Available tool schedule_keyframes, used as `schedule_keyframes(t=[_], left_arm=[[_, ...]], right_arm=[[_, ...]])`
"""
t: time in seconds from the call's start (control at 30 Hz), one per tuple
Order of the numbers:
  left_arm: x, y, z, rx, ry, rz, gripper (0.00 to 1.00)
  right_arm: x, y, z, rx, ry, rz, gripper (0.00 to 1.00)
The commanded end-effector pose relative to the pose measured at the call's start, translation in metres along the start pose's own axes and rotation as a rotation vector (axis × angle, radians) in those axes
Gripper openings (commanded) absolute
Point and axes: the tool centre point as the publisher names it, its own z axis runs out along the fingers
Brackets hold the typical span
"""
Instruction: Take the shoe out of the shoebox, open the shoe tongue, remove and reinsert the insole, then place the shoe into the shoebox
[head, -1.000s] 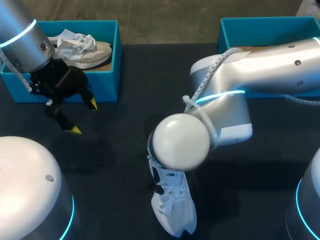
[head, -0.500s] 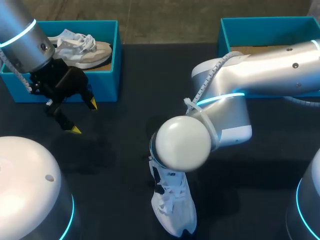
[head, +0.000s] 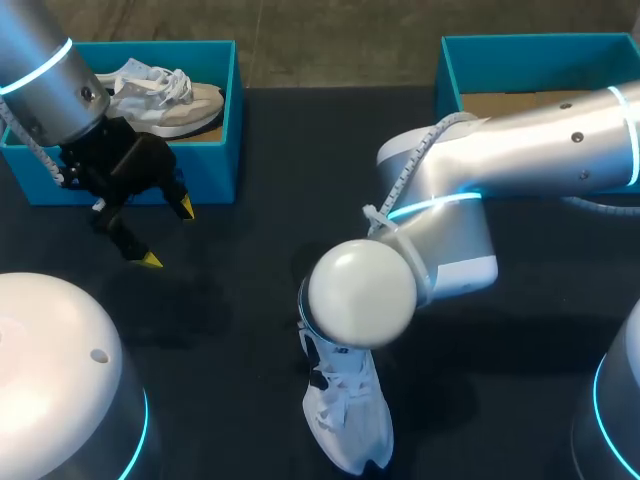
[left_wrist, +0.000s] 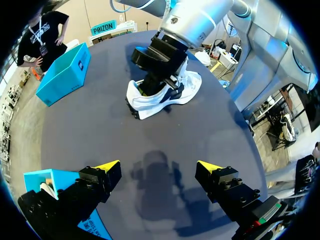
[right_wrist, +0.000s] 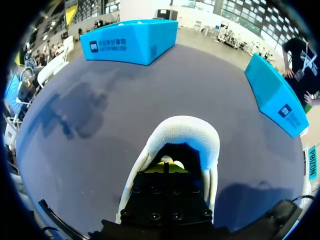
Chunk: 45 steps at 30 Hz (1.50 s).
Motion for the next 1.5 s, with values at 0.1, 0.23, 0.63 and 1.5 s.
schedule_keyframes(t=[0.1,0.23,0.63,1.5], left_arm=[[0.001,0.000,-0.001,-0.003,0.000,0.000,1.00],[0.001,0.000,-0.001,-0.003,0.000,0.000,1.00],[0.001,0.000,-0.001,-0.003,0.000,0.000,1.00],[0.001,0.000,-0.001,-0.003,0.000,0.000,1.00]], right_arm=[[0.006,0.002,-0.019,-0.125,-0.028,0.294,0.00],[0.005,0.008,-0.019,-0.137,-0.029,0.292,0.00],[0.001,0.021,0.006,-0.152,-0.019,0.283,0.00],[0.004,-0.042,0.027,0.120,-0.065,0.221,0.00]])
